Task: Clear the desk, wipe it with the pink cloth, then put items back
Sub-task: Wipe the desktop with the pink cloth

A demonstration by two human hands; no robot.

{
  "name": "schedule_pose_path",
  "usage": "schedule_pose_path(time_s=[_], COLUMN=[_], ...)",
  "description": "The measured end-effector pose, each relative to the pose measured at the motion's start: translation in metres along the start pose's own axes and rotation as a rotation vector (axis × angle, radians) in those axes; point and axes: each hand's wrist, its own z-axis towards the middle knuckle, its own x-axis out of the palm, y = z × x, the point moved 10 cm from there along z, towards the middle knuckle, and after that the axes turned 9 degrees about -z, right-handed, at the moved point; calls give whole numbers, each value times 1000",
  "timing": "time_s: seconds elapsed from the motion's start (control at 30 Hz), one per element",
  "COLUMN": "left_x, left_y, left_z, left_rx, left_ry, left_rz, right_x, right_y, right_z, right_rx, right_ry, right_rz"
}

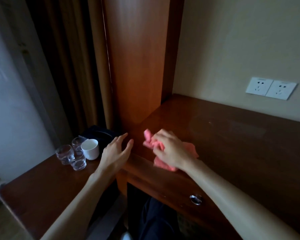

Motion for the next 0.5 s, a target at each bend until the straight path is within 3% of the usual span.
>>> schedule_pose_path(time_s=[0.1, 0.23, 0.3, 0.5], left_x=[-3, 1, -1, -6], left_y=[18, 21, 22, 22], left_z=[-3, -3, 1, 6], left_rx=[-49, -16, -15, 27], left_ry=[202, 281, 277, 231], left_rz=[-237, -293, -294, -281], right_x=[7, 23, 38, 58], right_y=[9, -31, -20, 48], right_z=[2, 63, 85, 81], right_rx=[-101, 205, 251, -117], right_ry=[85, -10, -11, 91], right_rz=[53, -99, -130, 49])
